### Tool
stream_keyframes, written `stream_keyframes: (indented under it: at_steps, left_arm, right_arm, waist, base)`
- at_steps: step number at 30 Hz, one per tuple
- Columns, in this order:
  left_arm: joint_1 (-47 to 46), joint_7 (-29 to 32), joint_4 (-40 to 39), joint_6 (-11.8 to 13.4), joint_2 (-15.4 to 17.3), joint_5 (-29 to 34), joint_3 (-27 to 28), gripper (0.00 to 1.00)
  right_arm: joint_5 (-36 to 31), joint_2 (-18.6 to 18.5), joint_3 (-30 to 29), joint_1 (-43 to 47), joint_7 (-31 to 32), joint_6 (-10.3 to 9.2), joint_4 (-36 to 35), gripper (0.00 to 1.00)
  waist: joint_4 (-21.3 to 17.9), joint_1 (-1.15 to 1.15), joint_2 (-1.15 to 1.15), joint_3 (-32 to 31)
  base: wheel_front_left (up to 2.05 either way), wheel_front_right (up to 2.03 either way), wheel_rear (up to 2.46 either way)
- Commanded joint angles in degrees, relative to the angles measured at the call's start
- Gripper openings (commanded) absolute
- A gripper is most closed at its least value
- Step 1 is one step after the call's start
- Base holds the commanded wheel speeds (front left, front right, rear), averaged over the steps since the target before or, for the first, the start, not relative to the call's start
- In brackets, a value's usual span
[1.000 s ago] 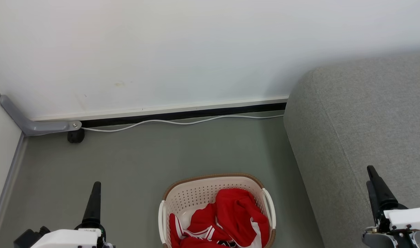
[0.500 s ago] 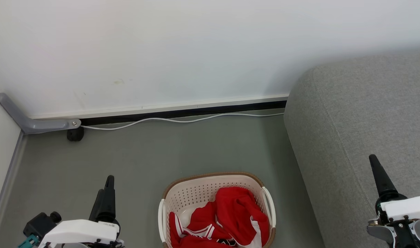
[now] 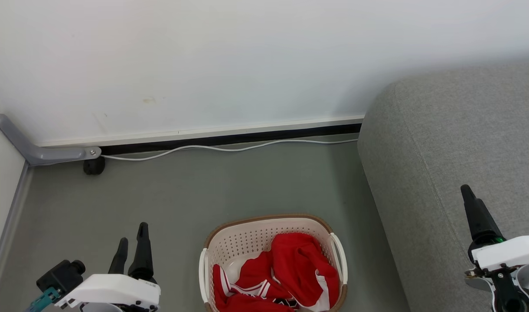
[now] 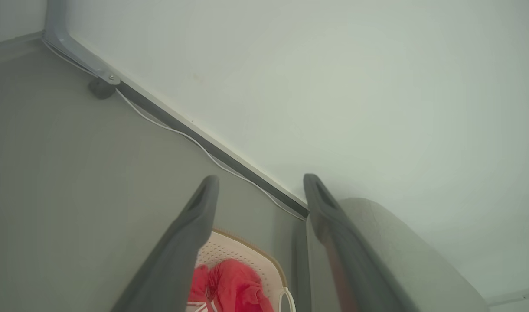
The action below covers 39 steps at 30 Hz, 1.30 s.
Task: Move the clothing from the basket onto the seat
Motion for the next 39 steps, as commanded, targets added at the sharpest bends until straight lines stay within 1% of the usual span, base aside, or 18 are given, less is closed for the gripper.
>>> stream_keyframes:
  at_steps: [1,9,23,24,31,36,39]
  left_arm:
    - [-3.1,-0.7,-1.7,0.5,0.9,1.9,0.7,1.00]
    - [-3.5,-2.0,-2.4,2.6,1.1,9.7,0.4,1.00]
    - [-3.2,-4.4,-3.4,5.2,1.8,20.5,-1.3,1.00]
    - [-3.1,-4.7,-3.5,5.6,1.9,21.9,-1.6,1.00]
    - [-3.0,-5.9,-3.6,6.4,2.2,27.1,-2.9,1.00]
    - [-3.2,-6.8,-3.5,7.2,2.3,30.5,-3.6,1.00]
    - [-3.3,-7.1,-3.5,7.6,2.3,31.9,-3.7,1.00]
  right_arm:
    - [-1.2,-1.7,0.8,-2.7,-1.0,0.21,-1.3,1.00]
    - [-4.9,-3.5,2.8,-4.0,-2.3,0.22,-0.5,1.00]
    - [-12.7,-5.9,5.2,-5.6,-4.7,0.23,1.0,1.00]
    - [-13.8,-6.3,5.9,-5.8,-5.0,0.23,1.1,1.00]
    - [-16.9,-8.3,9.7,-6.9,-6.2,0.23,2.0,1.00]
    - [-19.3,-9.8,12.7,-7.8,-7.0,0.24,3.0,1.00]
    - [-20.3,-10.4,13.5,-8.3,-7.4,0.24,3.2,1.00]
  waist:
    - [0.0,0.00,0.00,0.0]
    - [0.0,0.00,0.00,0.1]
    - [-0.5,0.00,0.00,0.0]
    - [-0.5,0.00,0.00,-0.1]
    - [-0.6,0.00,0.00,-0.2]
    - [-0.6,0.00,0.00,-0.2]
    - [-0.6,0.00,0.00,-0.2]
  base:
    - [0.00,0.00,0.00]
    - [0.00,0.00,0.00]
    - [0.00,0.00,0.00]
    - [0.00,0.00,0.00]
    - [0.00,0.00,0.00]
    - [0.00,0.00,0.00]
    - [0.00,0.00,0.00]
